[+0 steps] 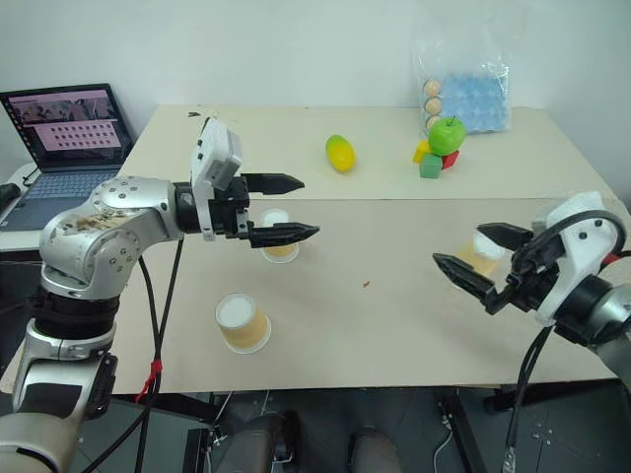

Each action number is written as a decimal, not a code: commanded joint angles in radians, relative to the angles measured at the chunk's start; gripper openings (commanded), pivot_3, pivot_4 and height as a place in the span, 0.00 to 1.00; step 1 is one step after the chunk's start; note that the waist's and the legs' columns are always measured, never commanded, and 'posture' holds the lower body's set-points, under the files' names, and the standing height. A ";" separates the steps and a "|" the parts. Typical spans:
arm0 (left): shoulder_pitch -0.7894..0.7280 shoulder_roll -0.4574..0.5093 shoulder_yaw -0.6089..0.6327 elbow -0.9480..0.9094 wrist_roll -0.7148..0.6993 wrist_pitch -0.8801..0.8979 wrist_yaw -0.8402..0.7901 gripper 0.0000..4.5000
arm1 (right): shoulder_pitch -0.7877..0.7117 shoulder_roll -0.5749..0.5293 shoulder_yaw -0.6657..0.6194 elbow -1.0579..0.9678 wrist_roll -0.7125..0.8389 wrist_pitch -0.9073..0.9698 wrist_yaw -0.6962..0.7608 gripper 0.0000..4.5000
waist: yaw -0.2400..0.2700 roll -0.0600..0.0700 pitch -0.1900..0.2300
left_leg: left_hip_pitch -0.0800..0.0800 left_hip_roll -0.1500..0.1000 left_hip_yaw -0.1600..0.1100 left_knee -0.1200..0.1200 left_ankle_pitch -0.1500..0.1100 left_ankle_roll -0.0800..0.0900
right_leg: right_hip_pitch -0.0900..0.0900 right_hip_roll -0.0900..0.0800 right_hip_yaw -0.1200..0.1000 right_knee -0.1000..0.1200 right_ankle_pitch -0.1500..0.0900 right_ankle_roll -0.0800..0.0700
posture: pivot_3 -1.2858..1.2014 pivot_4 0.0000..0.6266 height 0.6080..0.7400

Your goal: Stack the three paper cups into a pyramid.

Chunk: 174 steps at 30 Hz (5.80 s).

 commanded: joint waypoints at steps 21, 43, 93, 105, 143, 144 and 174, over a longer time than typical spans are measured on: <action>0.448 0.119 0.122 0.049 0.206 -0.240 0.133 1.00 | -0.207 -0.053 0.295 0.139 -0.046 -0.080 0.087 0.99 | 0.004 -0.002 0.001 | -0.002 0.000 0.001 0.002 -0.005 0.003 | -0.002 -0.006 0.001 -0.001 0.001 0.000 | 0.52 0.24 1.00; 0.205 -0.114 -0.007 0.404 0.382 -0.510 0.183 1.00 | -0.183 -0.029 0.256 0.084 -0.042 -0.064 0.014 0.99 | 0.000 -0.002 0.001 | -0.003 -0.001 0.002 0.004 -0.005 0.007 | -0.002 -0.005 0.001 -0.001 0.002 0.002 | 0.52 0.24 1.00; -0.053 -0.293 -0.214 0.449 0.392 -0.498 -0.101 0.48 | -0.106 0.039 0.236 0.001 -0.052 -0.079 -0.090 1.00 | 0.004 -0.003 0.002 | -0.006 -0.001 0.002 0.006 -0.005 0.007 | -0.002 -0.003 0.000 -0.001 0.002 0.004 | 0.52 0.24 1.00; -0.077 -0.364 -0.283 0.691 0.526 -0.733 -0.113 0.48 | -0.092 0.053 0.205 -0.043 -0.037 -0.070 -0.148 1.00 | 0.004 -0.003 0.002 | -0.006 -0.001 0.002 0.007 -0.005 0.008 | -0.002 -0.003 0.000 -0.001 0.003 0.004 | 0.52 0.24 1.00; -0.091 -0.067 0.004 0.105 0.197 -0.059 -0.178 0.98 | -0.177 0.024 0.302 0.081 -0.095 -0.106 -0.036 1.00 | -0.014 -0.002 0.001 | -0.007 0.000 0.002 0.009 -0.005 0.008 | -0.003 -0.001 0.000 0.000 0.003 0.005 | 0.52 0.24 1.00; -0.061 -0.029 0.016 0.058 0.181 -0.031 -0.175 0.98 | -0.189 0.024 0.312 0.096 -0.099 -0.111 -0.023 1.00 | -0.015 -0.002 0.001 | -0.007 -0.001 0.002 0.008 -0.005 0.008 | -0.003 -0.001 0.000 0.000 0.003 0.005 | 0.52 0.24 1.00; 0.593 0.236 0.159 -0.372 0.064 -0.100 -0.020 0.98 | -0.316 -0.090 0.412 0.288 -0.051 -0.107 0.439 1.00 | 0.001 -0.002 0.002 | -0.004 -0.001 0.001 0.006 -0.010 -0.001 | -0.002 -0.006 0.002 -0.002 0.004 0.005 | 0.52 0.24 1.00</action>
